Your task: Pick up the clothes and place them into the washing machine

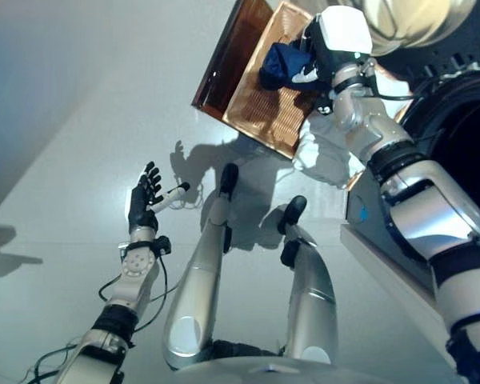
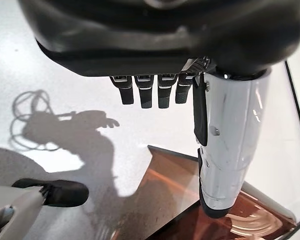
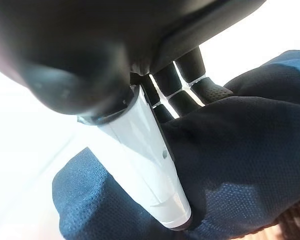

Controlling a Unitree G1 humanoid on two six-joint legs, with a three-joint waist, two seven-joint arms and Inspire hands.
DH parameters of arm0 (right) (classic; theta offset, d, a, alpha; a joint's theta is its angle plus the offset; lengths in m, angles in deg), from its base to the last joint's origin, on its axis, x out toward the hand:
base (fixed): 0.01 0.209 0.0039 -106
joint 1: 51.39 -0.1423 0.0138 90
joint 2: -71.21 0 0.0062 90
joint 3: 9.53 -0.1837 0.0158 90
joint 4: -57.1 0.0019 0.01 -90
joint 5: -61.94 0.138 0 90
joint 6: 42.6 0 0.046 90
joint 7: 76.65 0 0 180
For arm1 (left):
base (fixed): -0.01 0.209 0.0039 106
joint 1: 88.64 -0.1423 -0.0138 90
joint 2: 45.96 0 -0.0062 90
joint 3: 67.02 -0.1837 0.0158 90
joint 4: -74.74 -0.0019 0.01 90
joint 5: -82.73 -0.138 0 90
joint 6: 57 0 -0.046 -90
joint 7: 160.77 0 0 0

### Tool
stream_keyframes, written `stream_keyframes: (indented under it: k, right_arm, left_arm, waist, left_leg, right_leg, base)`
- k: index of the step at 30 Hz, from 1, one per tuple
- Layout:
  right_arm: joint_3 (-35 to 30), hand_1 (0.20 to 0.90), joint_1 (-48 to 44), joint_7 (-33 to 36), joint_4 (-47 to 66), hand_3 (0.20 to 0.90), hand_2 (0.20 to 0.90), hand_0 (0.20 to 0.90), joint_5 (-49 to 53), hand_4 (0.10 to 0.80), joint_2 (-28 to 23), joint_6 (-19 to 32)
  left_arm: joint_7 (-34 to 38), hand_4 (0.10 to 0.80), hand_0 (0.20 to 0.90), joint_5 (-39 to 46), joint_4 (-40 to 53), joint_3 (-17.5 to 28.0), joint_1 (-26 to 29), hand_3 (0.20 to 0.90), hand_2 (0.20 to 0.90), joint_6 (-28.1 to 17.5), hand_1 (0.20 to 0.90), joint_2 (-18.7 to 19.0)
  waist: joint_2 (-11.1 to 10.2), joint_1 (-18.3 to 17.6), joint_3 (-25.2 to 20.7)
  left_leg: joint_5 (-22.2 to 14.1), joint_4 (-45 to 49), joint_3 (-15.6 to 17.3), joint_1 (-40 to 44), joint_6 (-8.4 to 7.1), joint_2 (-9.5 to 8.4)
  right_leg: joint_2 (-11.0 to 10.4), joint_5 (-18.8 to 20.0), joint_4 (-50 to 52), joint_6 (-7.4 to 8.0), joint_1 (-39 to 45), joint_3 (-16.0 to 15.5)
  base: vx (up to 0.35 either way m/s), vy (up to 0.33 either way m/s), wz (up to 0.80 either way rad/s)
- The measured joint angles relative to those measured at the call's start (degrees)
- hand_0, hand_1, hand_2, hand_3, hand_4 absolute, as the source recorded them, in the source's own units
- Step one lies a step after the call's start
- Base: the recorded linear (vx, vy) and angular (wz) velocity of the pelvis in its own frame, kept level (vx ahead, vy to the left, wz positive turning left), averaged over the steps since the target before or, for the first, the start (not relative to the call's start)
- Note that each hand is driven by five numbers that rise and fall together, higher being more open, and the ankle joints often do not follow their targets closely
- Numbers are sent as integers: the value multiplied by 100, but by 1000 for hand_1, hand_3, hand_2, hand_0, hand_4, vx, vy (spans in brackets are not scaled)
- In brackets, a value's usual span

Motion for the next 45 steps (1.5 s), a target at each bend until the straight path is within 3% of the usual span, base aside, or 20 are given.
stream_keyframes:
  k: [8,10,17,25,29,36,45]
  right_arm:
    - [-1411,200,1322,92,752,200,200,200,2151,300,286,397]
    - [-1471,200,1594,84,884,200,200,200,2580,300,380,477]
    - [-2327,200,2512,42,1086,200,200,200,4456,300,1237,1091]
    - [-3163,200,2956,-406,1080,200,200,200,7475,300,2285,1970]
    - [-3526,200,3029,-612,1076,200,200,200,8431,300,2480,2276]
    - [-3937,200,3193,-835,1082,200,200,200,9445,300,2616,2710]
    - [-4285,200,3329,-824,1092,200,200,200,9629,300,2458,2980]
  left_arm:
    - [26,800,900,1,-16,8,-92,900,900,114,900,-8]
    - [26,800,900,0,-30,18,-141,900,900,119,900,-8]
    - [-21,800,900,-3,-124,13,-173,900,900,191,900,-20]
    - [-104,800,900,4,-232,-38,-194,900,900,228,900,-178]
    - [-180,800,900,26,-239,-288,-199,900,900,231,900,-292]
    - [-405,800,900,66,-465,-513,-224,900,900,249,900,-475]
    - [-512,800,900,243,-453,-598,-356,900,900,257,900,-478]
  waist:
    - [-2,-140,-1]
    - [-1,-219,0]
    - [24,-228,10]
    - [309,-368,36]
    - [487,-380,36]
    - [672,-564,23]
    - [771,-742,-40]
  left_leg:
    - [-9,-115,199,426,18,-7]
    - [-10,-130,234,487,20,-12]
    - [-18,-232,444,717,30,0]
    - [-36,-219,594,838,52,-8]
    - [-58,-219,716,910,81,-10]
    - [-144,-117,977,978,200,-17]
    - [-169,-127,1196,1017,226,-3]
  right_leg:
    - [9,105,-207,14,375,156]
    - [6,115,-230,28,432,175]
    - [19,122,-210,38,480,356]
    - [9,134,-201,55,527,537]
    - [9,139,-185,66,525,642]
    - [23,131,-11,75,424,924]
    - [68,156,2,146,296,1220]
  base:
    - [23,-11,-9]
    - [9,-15,-5]
    - [-4,-3,-14]
    - [-16,-1,-5]
    - [-23,1,-13]
    - [-21,18,-15]
    - [-6,-3,-15]
